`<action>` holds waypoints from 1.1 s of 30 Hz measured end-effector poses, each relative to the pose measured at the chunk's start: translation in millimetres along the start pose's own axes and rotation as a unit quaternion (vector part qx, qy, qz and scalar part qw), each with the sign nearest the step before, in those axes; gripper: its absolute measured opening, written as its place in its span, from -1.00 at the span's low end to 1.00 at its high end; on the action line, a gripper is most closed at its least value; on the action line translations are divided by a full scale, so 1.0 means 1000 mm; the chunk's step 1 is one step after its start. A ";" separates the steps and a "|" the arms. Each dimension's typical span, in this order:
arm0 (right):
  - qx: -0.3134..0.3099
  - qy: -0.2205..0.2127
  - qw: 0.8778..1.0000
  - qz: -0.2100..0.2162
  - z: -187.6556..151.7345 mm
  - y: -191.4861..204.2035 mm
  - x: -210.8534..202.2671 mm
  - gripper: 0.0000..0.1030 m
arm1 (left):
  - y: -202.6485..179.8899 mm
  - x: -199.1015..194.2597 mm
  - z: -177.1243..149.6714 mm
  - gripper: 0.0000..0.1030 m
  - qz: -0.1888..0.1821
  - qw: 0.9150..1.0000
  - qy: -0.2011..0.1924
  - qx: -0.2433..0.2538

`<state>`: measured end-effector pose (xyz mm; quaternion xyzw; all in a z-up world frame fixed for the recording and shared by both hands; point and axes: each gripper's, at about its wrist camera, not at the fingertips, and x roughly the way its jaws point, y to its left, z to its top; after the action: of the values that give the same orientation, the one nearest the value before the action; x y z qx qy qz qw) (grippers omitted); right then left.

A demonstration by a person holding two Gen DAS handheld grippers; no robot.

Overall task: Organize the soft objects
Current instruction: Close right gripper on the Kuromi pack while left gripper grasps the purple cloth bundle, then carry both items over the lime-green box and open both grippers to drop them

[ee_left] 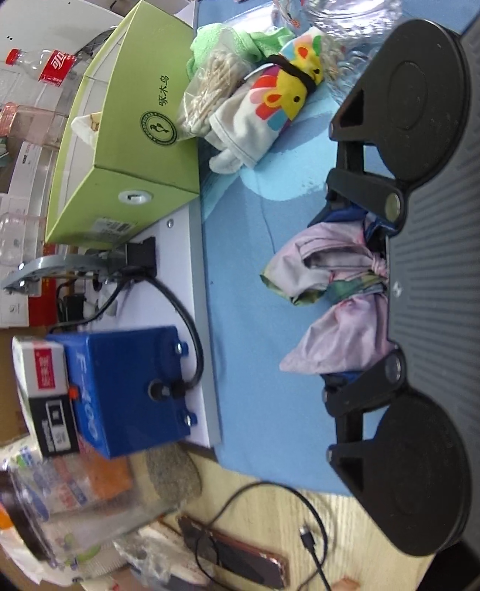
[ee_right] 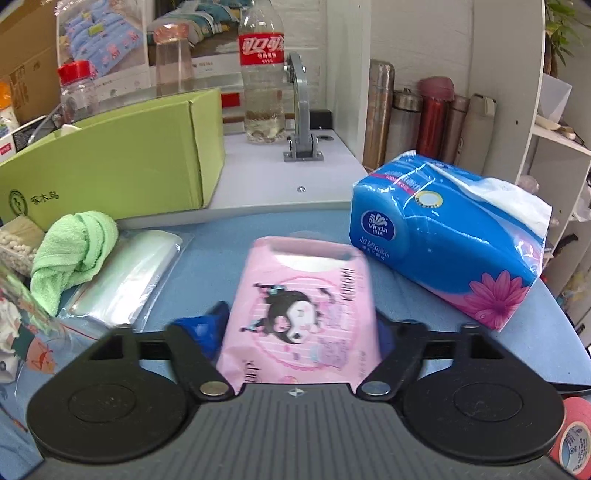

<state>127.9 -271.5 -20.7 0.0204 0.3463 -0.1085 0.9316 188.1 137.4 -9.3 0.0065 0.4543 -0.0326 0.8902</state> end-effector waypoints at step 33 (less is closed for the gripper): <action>-0.033 -0.041 0.985 0.162 0.192 0.078 0.062 0.11 | -0.118 0.024 0.195 0.68 -0.077 0.993 -0.072 0.053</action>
<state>313.4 -228.9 81.9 0.0413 0.3037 0.0544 0.9503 352.1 10.0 87.6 0.0164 0.3854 -0.1251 0.9141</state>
